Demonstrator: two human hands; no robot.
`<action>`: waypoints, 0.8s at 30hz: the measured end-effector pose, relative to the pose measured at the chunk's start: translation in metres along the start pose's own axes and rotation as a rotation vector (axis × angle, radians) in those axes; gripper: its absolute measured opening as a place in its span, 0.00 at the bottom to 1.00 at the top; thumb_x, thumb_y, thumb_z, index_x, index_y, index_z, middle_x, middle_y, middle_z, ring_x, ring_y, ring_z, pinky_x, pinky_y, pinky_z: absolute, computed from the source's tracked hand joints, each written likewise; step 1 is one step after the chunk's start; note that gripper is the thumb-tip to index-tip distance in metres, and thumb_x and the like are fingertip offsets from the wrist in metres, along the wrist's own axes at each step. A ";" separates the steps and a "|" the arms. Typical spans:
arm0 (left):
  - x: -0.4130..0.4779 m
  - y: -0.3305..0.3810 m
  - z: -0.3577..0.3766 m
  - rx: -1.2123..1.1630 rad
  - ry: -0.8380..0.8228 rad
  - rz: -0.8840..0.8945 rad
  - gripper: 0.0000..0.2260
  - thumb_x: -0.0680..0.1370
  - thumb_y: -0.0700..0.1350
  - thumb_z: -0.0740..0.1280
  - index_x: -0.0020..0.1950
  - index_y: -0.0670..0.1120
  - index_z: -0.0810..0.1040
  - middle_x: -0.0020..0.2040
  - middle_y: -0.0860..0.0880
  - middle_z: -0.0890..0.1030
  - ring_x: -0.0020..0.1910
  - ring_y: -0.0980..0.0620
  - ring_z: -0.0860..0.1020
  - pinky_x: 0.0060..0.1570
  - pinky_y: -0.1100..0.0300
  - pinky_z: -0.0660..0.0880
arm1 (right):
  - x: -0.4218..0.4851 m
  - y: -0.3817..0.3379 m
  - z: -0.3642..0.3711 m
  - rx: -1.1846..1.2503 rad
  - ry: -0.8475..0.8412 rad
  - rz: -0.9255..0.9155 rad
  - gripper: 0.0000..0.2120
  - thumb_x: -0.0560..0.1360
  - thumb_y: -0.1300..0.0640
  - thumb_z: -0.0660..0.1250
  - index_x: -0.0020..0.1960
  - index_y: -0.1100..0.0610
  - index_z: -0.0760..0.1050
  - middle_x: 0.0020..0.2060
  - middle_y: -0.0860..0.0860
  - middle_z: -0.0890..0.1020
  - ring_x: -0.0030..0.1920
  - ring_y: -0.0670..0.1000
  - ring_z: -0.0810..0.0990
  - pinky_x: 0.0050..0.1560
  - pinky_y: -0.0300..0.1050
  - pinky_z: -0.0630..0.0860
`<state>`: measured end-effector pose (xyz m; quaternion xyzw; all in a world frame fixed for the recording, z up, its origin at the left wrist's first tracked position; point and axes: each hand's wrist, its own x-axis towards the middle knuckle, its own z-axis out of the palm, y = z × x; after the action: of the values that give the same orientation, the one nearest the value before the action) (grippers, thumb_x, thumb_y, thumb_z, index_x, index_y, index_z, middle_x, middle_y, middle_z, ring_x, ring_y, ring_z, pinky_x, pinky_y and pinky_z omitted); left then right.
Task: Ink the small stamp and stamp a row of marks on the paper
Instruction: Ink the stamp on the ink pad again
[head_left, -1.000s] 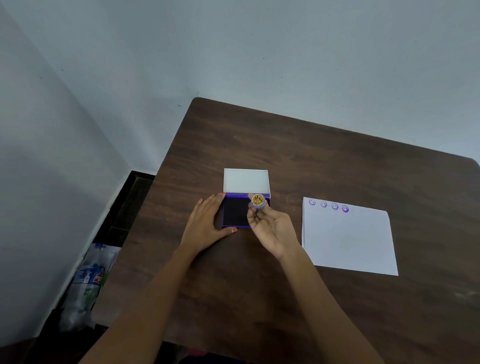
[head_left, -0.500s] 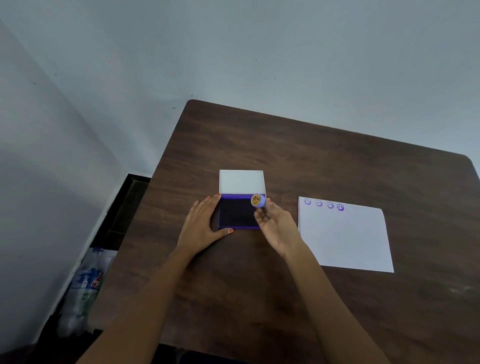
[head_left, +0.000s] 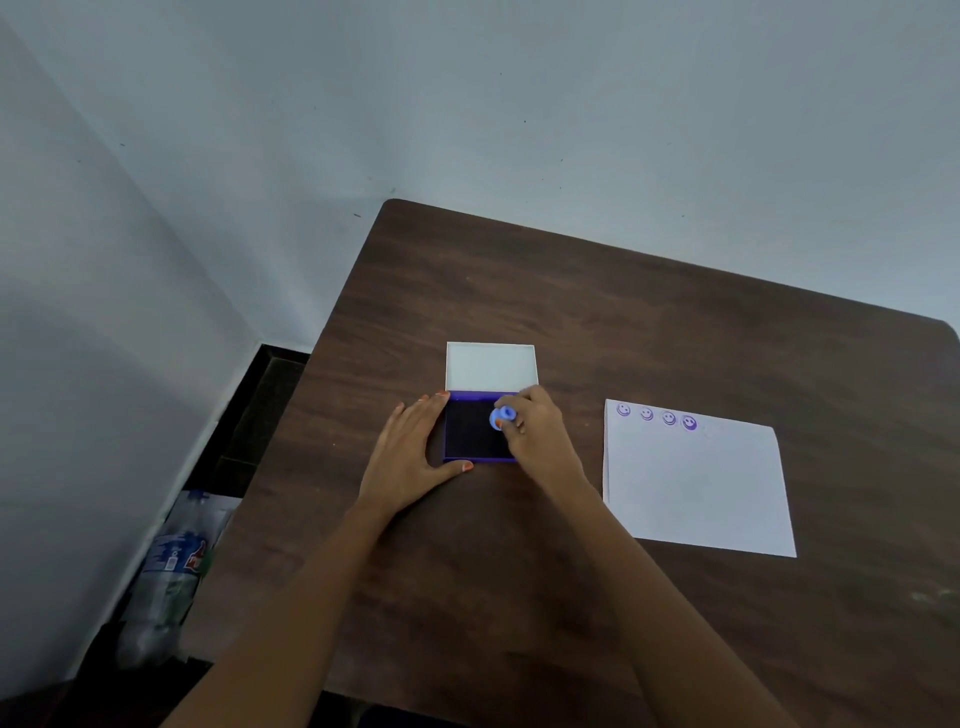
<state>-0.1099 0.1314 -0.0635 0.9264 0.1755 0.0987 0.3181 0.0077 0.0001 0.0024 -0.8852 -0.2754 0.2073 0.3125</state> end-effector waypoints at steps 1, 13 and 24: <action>0.000 0.000 0.000 0.002 0.003 0.000 0.39 0.67 0.57 0.71 0.72 0.49 0.58 0.71 0.47 0.67 0.70 0.50 0.63 0.70 0.56 0.50 | 0.002 -0.003 0.000 -0.019 -0.033 -0.007 0.12 0.75 0.62 0.62 0.58 0.63 0.73 0.58 0.59 0.73 0.54 0.53 0.74 0.54 0.38 0.69; -0.001 0.002 -0.003 -0.007 0.014 -0.003 0.38 0.68 0.58 0.71 0.72 0.49 0.58 0.71 0.48 0.66 0.71 0.51 0.62 0.70 0.58 0.48 | 0.032 -0.023 -0.022 0.157 -0.264 0.341 0.14 0.73 0.59 0.67 0.50 0.70 0.77 0.50 0.66 0.81 0.50 0.62 0.80 0.57 0.52 0.77; 0.000 0.002 -0.001 0.004 0.011 -0.004 0.38 0.68 0.57 0.71 0.72 0.48 0.58 0.71 0.47 0.67 0.71 0.51 0.62 0.70 0.57 0.48 | 0.033 -0.029 -0.011 0.068 -0.234 0.320 0.10 0.73 0.61 0.65 0.42 0.70 0.76 0.45 0.68 0.81 0.39 0.57 0.75 0.41 0.45 0.72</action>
<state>-0.1101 0.1302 -0.0613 0.9262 0.1792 0.1027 0.3155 0.0289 0.0347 0.0237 -0.8764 -0.1586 0.3651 0.2711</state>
